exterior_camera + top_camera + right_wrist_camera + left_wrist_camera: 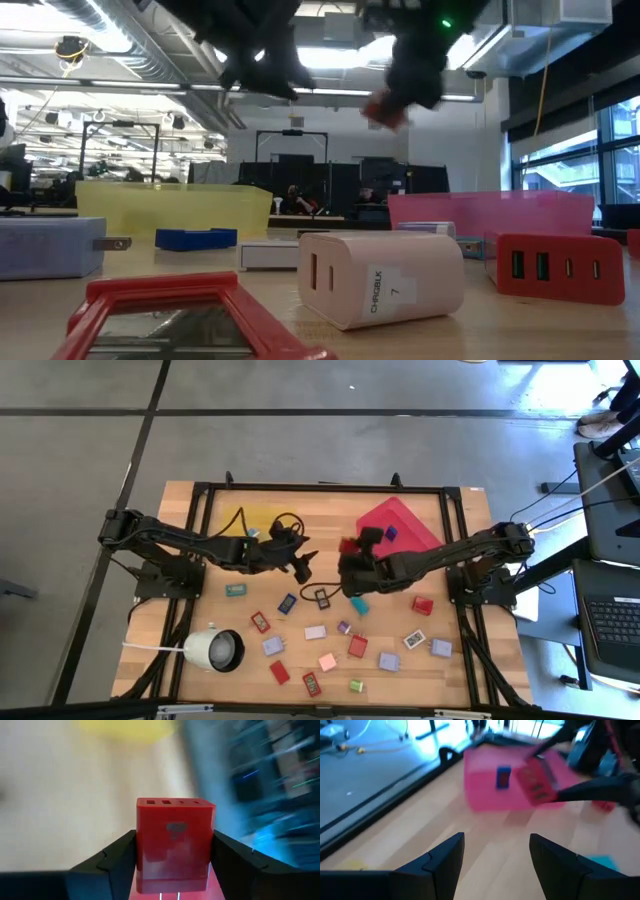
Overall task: Pick & Place Office items
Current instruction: Put the top left red charger adapter into the yellow bin
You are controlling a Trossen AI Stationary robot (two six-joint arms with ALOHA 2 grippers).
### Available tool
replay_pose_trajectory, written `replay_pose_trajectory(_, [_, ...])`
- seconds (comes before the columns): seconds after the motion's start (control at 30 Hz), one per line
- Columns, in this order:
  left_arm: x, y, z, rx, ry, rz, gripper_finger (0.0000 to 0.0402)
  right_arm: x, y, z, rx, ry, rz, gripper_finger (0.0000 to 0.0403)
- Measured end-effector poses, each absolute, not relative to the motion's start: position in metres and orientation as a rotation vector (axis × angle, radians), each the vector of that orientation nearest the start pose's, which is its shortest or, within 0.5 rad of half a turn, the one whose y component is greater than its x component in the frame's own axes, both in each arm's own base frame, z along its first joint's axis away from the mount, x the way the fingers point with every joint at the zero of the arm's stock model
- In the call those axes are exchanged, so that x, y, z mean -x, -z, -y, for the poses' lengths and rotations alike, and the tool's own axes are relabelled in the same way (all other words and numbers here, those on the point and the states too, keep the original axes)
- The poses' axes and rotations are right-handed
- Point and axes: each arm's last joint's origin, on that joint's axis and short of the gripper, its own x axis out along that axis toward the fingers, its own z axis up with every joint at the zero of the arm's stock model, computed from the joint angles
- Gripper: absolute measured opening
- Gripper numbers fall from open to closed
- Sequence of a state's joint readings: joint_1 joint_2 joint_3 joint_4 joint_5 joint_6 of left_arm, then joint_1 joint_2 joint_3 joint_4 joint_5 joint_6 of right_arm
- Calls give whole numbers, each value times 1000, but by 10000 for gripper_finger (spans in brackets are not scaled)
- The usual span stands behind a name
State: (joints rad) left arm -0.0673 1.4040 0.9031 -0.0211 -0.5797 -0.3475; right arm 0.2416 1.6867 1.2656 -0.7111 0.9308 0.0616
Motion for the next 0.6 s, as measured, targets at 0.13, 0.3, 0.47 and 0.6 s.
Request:
replay_pose_trajectory(0.13, [-304,-261,4,189,-568,-311,221,-344,-257,-59,735,694,-829,226])
replay_pose_trajectory(0.3, [-307,-268,5,157,-551,-253,221,-354,-265,-61,771,637,-771,223])
replay_pose_trajectory(0.47, [-307,-268,3,162,-556,-248,221,-357,-268,-62,785,618,-744,225])
replay_pose_trajectory(0.6, [-307,-270,3,188,-557,-228,221,-358,-269,-61,794,620,-740,226])
